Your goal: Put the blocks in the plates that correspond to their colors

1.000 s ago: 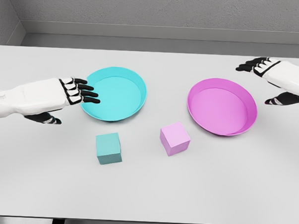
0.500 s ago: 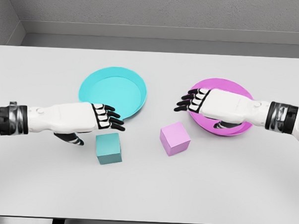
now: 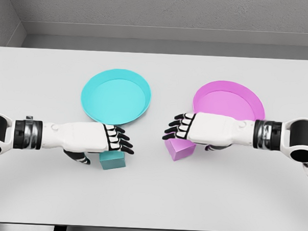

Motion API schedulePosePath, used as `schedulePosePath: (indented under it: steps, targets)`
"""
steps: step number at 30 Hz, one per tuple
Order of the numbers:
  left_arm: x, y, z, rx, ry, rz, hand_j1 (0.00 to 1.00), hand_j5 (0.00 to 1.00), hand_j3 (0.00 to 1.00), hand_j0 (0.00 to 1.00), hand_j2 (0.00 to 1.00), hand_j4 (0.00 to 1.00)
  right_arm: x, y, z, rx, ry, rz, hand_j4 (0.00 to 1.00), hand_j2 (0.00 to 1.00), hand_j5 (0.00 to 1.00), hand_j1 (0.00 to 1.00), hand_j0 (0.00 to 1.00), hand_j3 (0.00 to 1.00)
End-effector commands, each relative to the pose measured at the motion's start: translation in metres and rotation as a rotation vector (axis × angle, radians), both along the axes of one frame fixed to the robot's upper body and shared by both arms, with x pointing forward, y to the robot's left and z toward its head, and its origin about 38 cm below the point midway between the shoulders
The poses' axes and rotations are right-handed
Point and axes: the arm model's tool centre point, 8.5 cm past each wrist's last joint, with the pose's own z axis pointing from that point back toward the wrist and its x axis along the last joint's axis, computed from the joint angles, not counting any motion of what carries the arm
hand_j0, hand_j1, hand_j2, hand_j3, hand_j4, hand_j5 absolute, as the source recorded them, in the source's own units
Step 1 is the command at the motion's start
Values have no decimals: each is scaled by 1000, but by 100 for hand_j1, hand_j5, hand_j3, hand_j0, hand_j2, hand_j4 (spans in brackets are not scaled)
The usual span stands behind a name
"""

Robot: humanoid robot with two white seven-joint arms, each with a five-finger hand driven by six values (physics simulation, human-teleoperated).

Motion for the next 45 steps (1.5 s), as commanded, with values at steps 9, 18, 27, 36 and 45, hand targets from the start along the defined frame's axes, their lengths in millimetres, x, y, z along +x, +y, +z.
schedulePosePath:
  steps: [9,18,27,36,45]
  targets:
    - [4,-4,2,-4,-6,-2,100,100,100,100,100,100,3,17,-16,-66,-46,10,100,100,100,100,100,100]
    - [6,-2,4,34,-9,-8,100,100,100,100,100,100,2,21,-32,-102,-30,12,100,100,100,100,100,100]
    - [5,-11,0,71,3,-36,100,100,100,100,100,100,5,20,-26,-92,-42,5,90,90,90,90,90,90]
    - [8,-24,2,53,-19,-53,100,100,100,100,100,100,6,20,-25,-92,-44,5,75,75,75,75,75,75]
    - [7,-29,-2,65,-26,-64,86,86,86,86,86,86,9,17,-18,-69,-50,-8,75,75,75,75,75,75]
